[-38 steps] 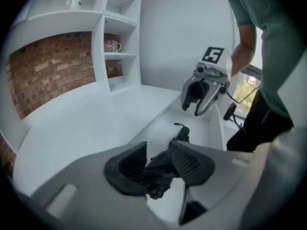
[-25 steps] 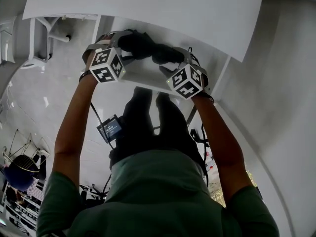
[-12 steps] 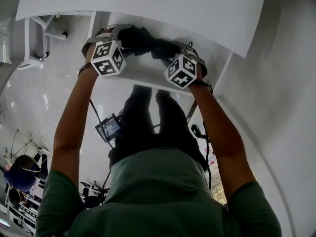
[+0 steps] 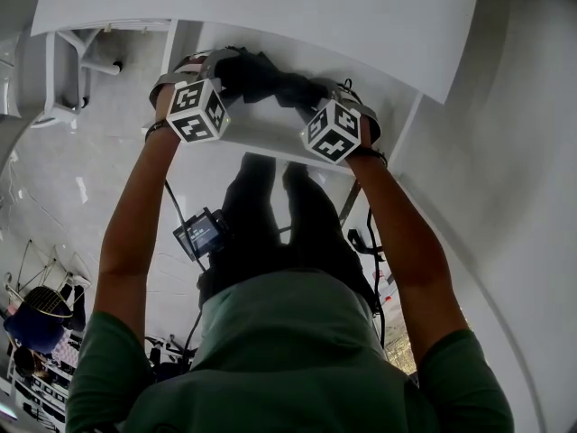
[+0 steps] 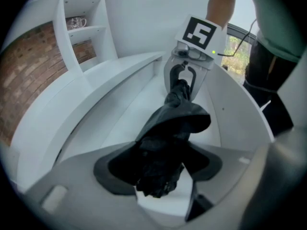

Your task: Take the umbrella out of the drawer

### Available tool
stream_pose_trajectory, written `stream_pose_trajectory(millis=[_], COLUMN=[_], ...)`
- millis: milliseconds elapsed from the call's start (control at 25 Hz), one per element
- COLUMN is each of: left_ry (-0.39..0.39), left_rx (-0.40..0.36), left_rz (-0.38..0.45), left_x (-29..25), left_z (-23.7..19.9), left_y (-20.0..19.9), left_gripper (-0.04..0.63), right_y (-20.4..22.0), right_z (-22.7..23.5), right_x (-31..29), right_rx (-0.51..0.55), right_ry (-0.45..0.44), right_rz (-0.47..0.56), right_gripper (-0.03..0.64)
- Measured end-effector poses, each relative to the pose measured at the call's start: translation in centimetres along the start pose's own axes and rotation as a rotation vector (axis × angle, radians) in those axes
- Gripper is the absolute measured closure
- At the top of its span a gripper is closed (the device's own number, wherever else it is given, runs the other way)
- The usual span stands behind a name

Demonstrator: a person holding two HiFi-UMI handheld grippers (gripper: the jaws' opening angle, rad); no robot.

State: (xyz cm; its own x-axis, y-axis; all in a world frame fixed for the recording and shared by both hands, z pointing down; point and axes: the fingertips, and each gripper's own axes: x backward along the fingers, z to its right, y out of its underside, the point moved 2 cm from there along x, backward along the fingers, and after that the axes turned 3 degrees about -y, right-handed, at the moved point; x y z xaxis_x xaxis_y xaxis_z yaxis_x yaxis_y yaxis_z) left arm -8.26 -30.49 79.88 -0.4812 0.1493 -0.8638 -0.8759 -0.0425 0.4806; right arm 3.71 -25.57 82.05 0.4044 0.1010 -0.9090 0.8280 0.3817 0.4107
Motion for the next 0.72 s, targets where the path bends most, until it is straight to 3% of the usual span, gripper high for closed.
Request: stream_pose_trajectory(millis=[720], left_ry=[-0.113], left_rx=[-0.063], left_rz=[0.036], left_x=[7.8], left_z=[-0.9], left_y=[-3.8], left_gripper=[0.334], right_y=[-4.1], right_z=[-0.7], right_x=[7.9], right_rx=[0.091], right_ry=[0.102], right_rz=[0.066], right_gripper=[0.414])
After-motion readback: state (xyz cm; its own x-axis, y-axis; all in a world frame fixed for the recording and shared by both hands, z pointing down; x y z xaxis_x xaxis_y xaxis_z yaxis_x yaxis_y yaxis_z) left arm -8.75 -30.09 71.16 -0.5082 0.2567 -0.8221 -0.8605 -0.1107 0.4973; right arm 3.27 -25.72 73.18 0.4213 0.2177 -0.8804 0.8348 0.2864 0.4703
